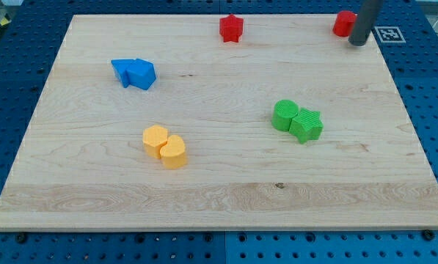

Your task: Nudge the red star left

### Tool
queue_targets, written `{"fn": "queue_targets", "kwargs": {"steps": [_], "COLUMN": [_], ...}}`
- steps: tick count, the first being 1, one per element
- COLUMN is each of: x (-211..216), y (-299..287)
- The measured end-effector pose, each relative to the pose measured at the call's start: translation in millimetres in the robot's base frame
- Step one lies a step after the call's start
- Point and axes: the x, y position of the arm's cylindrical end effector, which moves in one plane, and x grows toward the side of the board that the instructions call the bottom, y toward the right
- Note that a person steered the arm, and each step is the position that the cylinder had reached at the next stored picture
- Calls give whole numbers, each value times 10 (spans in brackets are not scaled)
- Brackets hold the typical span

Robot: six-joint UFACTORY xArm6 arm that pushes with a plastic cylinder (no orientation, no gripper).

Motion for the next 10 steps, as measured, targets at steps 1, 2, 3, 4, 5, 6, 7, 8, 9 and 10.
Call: {"fn": "queue_targets", "kwargs": {"steps": [1, 2, 3, 4, 5, 6, 7, 8, 9, 10], "x": [-119, -207, -214, -52, 140, -63, -438, -585, -598, -575], "y": [2, 2, 3, -3, -603, -1117, -1470, -1988, -2546, -2835]}}
